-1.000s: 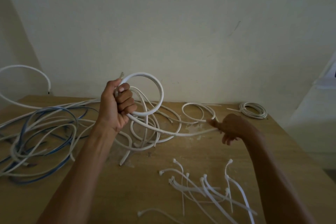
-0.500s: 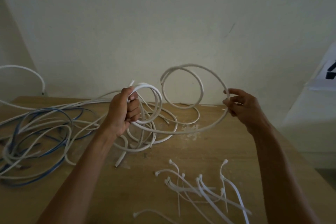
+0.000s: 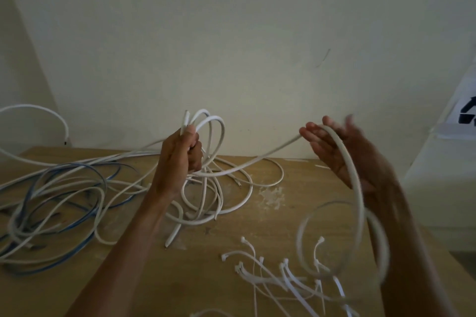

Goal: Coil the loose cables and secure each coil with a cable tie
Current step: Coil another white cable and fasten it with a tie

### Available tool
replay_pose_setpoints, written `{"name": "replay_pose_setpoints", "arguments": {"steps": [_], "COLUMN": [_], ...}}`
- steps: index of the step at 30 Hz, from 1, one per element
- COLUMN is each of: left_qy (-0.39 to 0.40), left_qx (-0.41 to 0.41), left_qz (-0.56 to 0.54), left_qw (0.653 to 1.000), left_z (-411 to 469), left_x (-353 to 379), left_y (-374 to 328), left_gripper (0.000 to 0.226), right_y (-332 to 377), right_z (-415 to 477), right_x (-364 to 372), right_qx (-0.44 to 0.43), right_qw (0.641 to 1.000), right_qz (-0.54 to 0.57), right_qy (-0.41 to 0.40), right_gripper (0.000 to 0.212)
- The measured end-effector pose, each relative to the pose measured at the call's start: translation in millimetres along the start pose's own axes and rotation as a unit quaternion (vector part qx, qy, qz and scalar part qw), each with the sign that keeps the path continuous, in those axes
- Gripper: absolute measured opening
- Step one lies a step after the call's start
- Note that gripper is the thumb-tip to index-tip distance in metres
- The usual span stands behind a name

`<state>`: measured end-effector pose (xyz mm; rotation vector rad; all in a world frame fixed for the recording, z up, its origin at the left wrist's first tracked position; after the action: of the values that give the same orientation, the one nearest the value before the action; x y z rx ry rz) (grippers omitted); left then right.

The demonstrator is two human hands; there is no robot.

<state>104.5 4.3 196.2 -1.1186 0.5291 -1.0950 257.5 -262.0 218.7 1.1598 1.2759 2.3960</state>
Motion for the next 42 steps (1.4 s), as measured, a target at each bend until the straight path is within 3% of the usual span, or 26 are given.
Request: {"name": "replay_pose_setpoints", "arguments": {"steps": [2,4,8,11,15,18,22,25,30,32,35,39,42], "left_qy": [0.013,0.030,0.055,0.059,0.047,0.057,0.076,0.052,0.002,-0.008,-0.052,-0.111,-0.123], "left_qx": [-0.011,-0.019,-0.054,-0.077,-0.129,-0.160,-0.189,-0.199,-0.230,-0.230,-0.246,-0.279,-0.258], "left_qz": [-0.006,-0.022,-0.111,-0.186,-0.255,-0.299,-0.275,-0.255,-0.281,-0.289,-0.299,-0.360,-0.377], "left_qw": [1.000,0.999,0.991,0.978,0.957,0.939,0.940,0.945,0.932,0.929,0.920,0.883,0.881], "left_z": [1,2,5,5,2,0,-6,-9,-10,-11,-14,-19,-18], "left_x": [5,14,25,29,34,43,55,51,42,40,38,39,33], "left_y": [5,12,25,27,28,31,38,45,52,51,53,57,52], "left_gripper": [0.039,0.035,0.035,0.040,0.038,0.040,0.047,0.051,0.050,0.049,0.049,0.048,0.047], "right_y": [-12,-28,-41,-37,-42,-55,-95,-100,-112,-117,-122,-123,-117], "right_z": [5,9,2,-8,-18,-25,-29,-28,-29,-29,-30,-30,-27], "right_x": [6,20,47,73,94,107,116,109,109,107,109,106,84], "right_qx": [-0.010,-0.009,-0.095,-0.198,-0.240,-0.278,-0.291,-0.330,-0.374,-0.376,-0.377,-0.382,-0.372], "right_qw": [1.000,1.000,0.986,0.932,0.874,0.802,0.718,0.645,0.573,0.575,0.605,0.646,0.690], "right_qz": [0.011,0.001,-0.135,-0.299,-0.411,-0.515,-0.600,-0.661,-0.702,-0.700,-0.673,-0.638,-0.620], "right_qy": [-0.001,0.019,0.022,0.057,0.096,0.118,0.201,0.194,0.197,0.197,0.198,0.173,0.023], "right_gripper": [0.029,0.034,0.035,0.035,0.035,0.038,0.041,0.050,0.051,0.051,0.045,0.035,0.045]}}
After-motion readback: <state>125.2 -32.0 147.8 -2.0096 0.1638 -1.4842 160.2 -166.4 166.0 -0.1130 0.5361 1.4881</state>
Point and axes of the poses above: each hand's wrist, its own z-axis towards the middle knuckle, its own x-axis out of the palm, y = z × x, the point moved 7 cm from there along z, towards the middle knuckle, and after that the axes turned 9 degrees about -x, right-handed, at the moved point
